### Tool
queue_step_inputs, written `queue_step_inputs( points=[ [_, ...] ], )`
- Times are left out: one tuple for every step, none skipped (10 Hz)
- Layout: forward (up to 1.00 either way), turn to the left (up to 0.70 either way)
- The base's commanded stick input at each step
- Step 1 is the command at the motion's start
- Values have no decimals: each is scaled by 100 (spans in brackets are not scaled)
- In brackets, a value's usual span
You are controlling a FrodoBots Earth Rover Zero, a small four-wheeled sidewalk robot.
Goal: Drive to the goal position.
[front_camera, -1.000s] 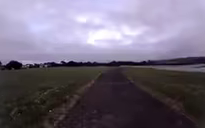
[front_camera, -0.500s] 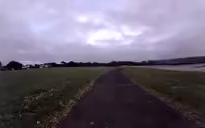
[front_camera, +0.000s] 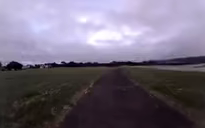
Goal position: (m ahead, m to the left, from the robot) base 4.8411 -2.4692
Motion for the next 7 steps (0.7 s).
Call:
queue_step_inputs(
  points=[
    [50,0],
    [50,0],
    [50,0],
    [50,0],
    [50,0],
    [50,0],
    [50,0]
  ],
)
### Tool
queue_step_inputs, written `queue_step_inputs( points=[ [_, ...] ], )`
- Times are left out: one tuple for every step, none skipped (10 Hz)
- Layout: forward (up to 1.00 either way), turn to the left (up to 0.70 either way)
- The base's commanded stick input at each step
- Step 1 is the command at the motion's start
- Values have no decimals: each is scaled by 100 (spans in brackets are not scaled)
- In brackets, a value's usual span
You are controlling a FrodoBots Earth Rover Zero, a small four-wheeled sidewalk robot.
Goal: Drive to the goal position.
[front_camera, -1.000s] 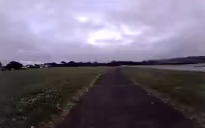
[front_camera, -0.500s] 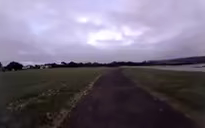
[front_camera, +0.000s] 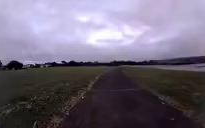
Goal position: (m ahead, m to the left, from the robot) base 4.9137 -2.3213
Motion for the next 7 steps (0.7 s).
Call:
queue_step_inputs(
  points=[
    [50,0],
    [50,0],
    [50,0],
    [50,0],
    [50,0],
    [50,0],
    [50,0]
  ],
)
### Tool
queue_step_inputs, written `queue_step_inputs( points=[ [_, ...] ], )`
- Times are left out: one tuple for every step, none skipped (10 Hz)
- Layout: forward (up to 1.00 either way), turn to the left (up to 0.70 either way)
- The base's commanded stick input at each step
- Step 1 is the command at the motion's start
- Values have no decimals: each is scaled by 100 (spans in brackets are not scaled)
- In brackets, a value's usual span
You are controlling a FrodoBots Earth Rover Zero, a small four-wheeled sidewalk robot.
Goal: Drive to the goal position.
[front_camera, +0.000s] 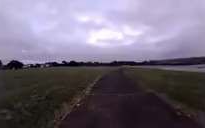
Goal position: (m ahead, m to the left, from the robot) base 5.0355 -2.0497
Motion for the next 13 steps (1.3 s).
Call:
queue_step_inputs(
  points=[
    [50,0],
    [50,0],
    [50,0],
    [50,0],
    [50,0],
    [50,0],
    [50,0],
    [50,0],
    [50,0],
    [50,0],
    [50,0],
    [50,0],
    [50,0]
  ],
)
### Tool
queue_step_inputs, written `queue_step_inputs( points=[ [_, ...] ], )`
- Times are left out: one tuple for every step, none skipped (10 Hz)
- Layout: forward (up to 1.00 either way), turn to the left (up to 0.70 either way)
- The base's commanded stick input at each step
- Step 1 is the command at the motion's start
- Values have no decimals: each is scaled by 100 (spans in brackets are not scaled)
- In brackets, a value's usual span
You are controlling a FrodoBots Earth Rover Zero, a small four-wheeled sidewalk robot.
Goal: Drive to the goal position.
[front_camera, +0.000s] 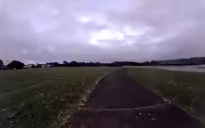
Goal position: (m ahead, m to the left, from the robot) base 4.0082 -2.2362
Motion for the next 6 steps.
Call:
queue_step_inputs(
  points=[
    [50,0],
    [50,0],
    [50,0],
    [50,0],
    [50,0],
    [50,0]
  ],
)
